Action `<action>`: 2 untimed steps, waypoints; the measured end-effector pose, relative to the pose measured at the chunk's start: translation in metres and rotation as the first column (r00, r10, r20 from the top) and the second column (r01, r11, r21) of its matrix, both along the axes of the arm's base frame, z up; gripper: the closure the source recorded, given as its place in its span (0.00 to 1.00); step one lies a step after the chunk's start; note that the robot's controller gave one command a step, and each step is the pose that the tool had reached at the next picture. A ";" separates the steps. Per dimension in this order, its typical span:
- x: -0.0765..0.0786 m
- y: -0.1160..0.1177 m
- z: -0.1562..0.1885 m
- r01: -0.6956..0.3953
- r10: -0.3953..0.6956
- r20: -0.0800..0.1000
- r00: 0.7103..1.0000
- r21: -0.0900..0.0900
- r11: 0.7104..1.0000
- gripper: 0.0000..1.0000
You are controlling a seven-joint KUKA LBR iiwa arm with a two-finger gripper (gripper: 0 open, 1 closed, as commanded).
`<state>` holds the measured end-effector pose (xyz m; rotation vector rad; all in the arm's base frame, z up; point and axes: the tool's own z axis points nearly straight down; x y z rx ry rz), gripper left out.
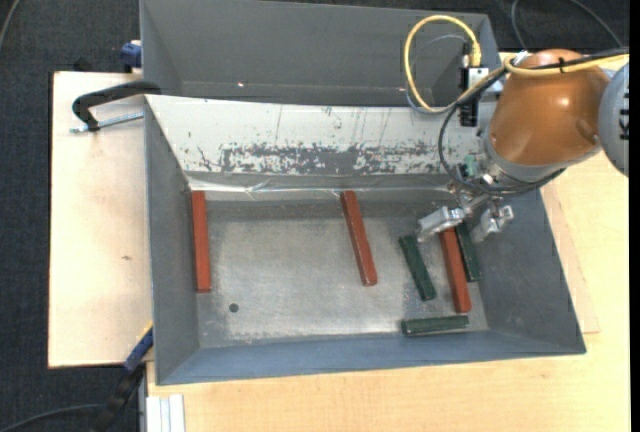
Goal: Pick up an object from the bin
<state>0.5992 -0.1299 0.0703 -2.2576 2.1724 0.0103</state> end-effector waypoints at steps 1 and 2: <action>0.000 -0.002 0.002 0.003 -0.003 0.003 1.000 -0.001 1.000 1.00; -0.015 0.030 0.145 0.042 -0.042 0.012 0.999 -0.009 0.999 1.00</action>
Offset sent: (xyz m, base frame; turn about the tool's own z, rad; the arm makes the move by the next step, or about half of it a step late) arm 0.0000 0.0000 0.0000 0.0000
